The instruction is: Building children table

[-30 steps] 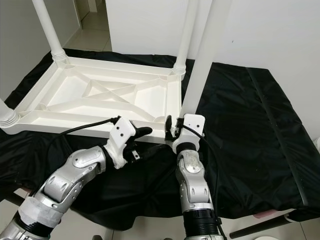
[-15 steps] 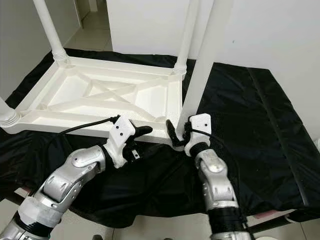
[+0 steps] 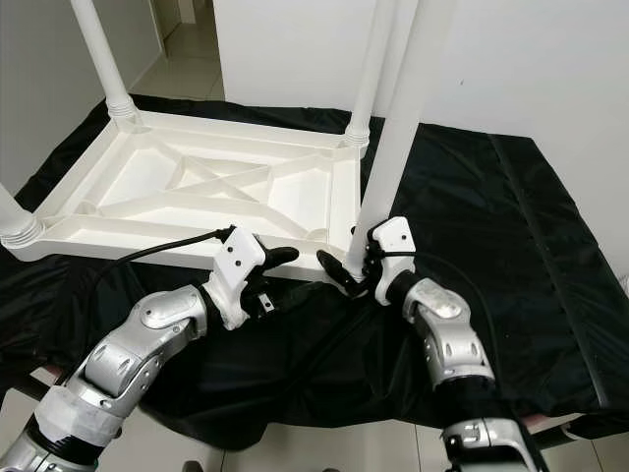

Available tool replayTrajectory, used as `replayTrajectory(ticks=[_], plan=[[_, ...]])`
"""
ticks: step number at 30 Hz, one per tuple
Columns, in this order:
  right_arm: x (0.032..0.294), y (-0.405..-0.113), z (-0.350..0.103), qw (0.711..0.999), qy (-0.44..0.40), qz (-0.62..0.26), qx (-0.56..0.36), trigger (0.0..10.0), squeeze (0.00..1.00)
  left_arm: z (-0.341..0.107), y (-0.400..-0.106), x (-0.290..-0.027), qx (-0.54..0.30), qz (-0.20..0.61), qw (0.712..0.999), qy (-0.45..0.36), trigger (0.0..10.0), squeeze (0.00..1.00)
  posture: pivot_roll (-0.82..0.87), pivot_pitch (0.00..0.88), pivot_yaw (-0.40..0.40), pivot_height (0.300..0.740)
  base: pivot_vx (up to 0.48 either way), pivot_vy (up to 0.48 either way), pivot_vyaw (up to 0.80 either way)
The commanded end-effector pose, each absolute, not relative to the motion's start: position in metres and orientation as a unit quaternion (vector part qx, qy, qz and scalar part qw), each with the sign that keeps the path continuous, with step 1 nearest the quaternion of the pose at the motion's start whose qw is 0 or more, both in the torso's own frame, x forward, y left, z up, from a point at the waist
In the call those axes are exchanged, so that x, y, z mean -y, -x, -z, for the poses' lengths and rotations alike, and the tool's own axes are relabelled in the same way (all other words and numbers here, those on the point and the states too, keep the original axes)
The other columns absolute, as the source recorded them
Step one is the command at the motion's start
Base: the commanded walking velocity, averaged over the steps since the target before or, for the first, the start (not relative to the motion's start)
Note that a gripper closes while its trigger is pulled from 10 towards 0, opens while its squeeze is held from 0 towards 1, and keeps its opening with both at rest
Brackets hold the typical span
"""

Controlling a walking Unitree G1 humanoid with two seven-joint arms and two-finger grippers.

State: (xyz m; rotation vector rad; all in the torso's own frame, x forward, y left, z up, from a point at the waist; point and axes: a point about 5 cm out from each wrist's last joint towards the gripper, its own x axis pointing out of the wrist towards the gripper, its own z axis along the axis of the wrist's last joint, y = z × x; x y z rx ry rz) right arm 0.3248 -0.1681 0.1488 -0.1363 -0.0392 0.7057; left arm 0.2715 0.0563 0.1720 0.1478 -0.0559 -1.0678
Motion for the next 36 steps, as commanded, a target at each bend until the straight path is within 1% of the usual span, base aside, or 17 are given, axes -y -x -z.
replayTrajectory(ticks=[1,2,6,18,19,21,24,26,27,30,31,33,35,36], plan=[[0.172,-0.329,-0.146,0.926,0.063,-0.371,0.011,4.0,0.0,-0.168,-0.259,-0.053,0.01,0.576,0.814,-0.083,10.0,0.0,0.01,0.048,-0.052,0.74,0.0,0.0,0.0],[0.173,-0.33,-0.147,0.925,0.065,-0.374,0.01,0.0,0.0,-0.166,-0.258,-0.053,0.006,0.582,0.808,-0.088,10.0,0.0,0.02,0.047,-0.054,0.74,0.0,0.0,0.0],[0.175,-0.331,-0.146,0.922,0.065,-0.382,0.006,0.0,0.0,-0.165,-0.256,-0.053,0.003,0.586,0.805,-0.092,10.0,0.0,0.02,0.049,-0.058,0.74,0.0,0.0,0.0],[0.182,-0.325,-0.138,0.923,0.045,-0.381,-0.009,0.0,0.0,-0.163,-0.255,-0.052,0.004,0.579,0.81,-0.092,10.0,0.0,0.02,0.049,-0.063,0.74,0.0,0.0,0.0],[0.182,-0.325,-0.136,0.928,0.031,-0.372,-0.008,10.0,0.0,-0.163,-0.256,-0.052,0.004,0.577,0.812,-0.093,10.0,0.0,0.01,0.049,-0.067,0.74,0.0,0.0,0.0],[0.18,-0.323,-0.134,0.933,0.019,-0.36,-0.002,10.0,0.0,-0.163,-0.256,-0.053,0.004,0.574,0.813,-0.094,10.0,0.0,0.01,0.051,-0.069,0.74,0.0,0.0,0.0],[0.179,-0.322,-0.134,0.94,0.021,-0.34,0.007,10.0,0.0,-0.162,-0.256,-0.053,0.003,0.571,0.816,-0.093,10.0,0.0,0.01,0.054,-0.069,0.74,0.0,0.0,0.0],[0.179,-0.324,-0.133,0.961,0.019,-0.276,0.014,10.0,0.0,-0.161,-0.256,-0.054,-0.001,0.564,0.82,-0.093,10.0,0.0,0.01,0.055,-0.071,0.74,0.0,0.0,0.0],[0.179,-0.324,-0.133,0.961,0.019,-0.276,0.014,10.0,0.0,-0.161,-0.256,-0.054,-0.001,0.564,0.82,-0.093,10.0,0.0,0.01,0.055,-0.071,0.74,0.0,0.0,0.0],[0.179,-0.321,-0.134,0.98,0.027,-0.196,0.016,10.0,0.0,-0.159,-0.255,-0.056,-0.002,0.558,0.825,-0.092,10.0,0.0,0.02,0.064,-0.075,0.74,0.0,0.0,0.0],[0.178,-0.319,-0.134,0.983,0.027,-0.183,0.017,10.0,0.0,-0.159,-0.254,-0.057,-0.003,0.556,0.826,-0.091,10.0,0.0,0.02,0.064,-0.075,0.74,0.0,0.0,0.0],[0.178,-0.319,-0.134,0.983,0.027,-0.183,0.017,10.0,0.0,-0.159,-0.254,-0.057,-0.003,0.556,0.826,-0.091,10.0,0.0,0.02,0.064,-0.075,0.74,0.0,0.0,0.0],[0.173,-0.314,-0.131,0.991,0.013,-0.133,0.003,10.0,0.0,-0.158,-0.254,-0.057,-0.003,0.553,0.828,-0.09,10.0,0.0,0.02,0.066,-0.078,0.74,0.0,0.0,0.0],[0.173,-0.314,-0.131,0.991,0.013,-0.133,0.003,10.0,0.0,-0.158,-0.254,-0.057,-0.003,0.553,0.828,-0.09,10.0,0.0,0.02,0.066,-0.078,0.74,0.0,0.0,0.0]])
